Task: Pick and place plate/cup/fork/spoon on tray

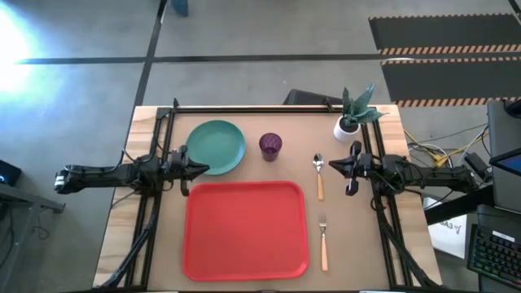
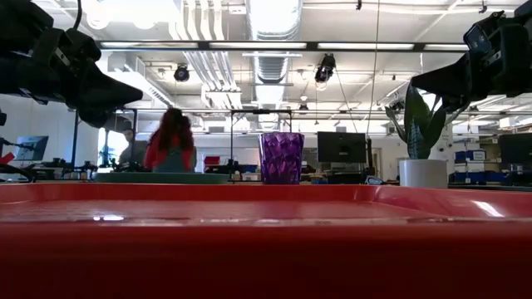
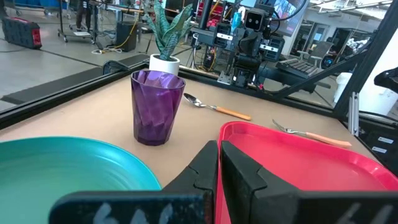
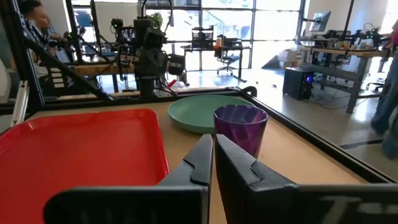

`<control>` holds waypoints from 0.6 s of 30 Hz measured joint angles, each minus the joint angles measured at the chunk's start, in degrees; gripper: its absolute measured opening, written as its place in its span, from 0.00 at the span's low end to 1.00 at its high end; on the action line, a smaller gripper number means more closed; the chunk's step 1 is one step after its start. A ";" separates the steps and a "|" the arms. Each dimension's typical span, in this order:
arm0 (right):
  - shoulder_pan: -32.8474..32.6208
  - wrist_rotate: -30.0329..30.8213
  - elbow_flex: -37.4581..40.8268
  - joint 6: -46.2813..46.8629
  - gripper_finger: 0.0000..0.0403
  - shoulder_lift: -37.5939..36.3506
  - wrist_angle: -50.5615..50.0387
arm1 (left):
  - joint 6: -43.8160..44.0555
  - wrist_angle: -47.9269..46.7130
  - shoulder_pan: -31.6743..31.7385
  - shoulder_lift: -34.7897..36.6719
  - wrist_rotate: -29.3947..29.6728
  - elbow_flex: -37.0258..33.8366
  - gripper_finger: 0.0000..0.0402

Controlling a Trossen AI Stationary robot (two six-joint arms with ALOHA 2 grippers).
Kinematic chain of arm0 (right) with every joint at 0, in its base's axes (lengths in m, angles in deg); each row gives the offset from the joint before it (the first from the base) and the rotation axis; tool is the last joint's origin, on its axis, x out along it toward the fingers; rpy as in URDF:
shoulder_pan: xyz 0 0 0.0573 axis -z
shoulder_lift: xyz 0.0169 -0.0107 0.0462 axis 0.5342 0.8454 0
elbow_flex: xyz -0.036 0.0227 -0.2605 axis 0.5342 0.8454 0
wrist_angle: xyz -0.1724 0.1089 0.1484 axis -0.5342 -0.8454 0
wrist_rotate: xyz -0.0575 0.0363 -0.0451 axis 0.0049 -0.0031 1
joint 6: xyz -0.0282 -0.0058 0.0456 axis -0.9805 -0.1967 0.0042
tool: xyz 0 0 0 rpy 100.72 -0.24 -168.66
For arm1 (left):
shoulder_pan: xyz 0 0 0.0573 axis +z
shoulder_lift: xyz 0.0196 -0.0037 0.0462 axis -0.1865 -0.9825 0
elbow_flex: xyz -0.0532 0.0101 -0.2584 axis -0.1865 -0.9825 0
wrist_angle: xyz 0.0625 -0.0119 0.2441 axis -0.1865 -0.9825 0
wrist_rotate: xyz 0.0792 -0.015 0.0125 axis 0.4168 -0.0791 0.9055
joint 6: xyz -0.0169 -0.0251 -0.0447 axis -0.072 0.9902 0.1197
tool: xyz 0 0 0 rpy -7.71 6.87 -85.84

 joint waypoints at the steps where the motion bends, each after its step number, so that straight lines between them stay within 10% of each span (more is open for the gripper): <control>1: 0.02 -0.01 -0.02 0.05 0.02 0.00 0.01 | 0.01 -0.01 0.02 0.00 0.00 0.00 0.00; 12: 0.01 -1.37 -1.18 20.99 0.02 0.02 -0.72 | 0.01 0.01 0.00 -0.02 -0.02 0.00 0.00; 18: 0.00 -1.56 -6.07 15.16 0.02 -0.09 -0.20 | 0.00 0.01 0.00 -0.01 -0.01 0.00 0.00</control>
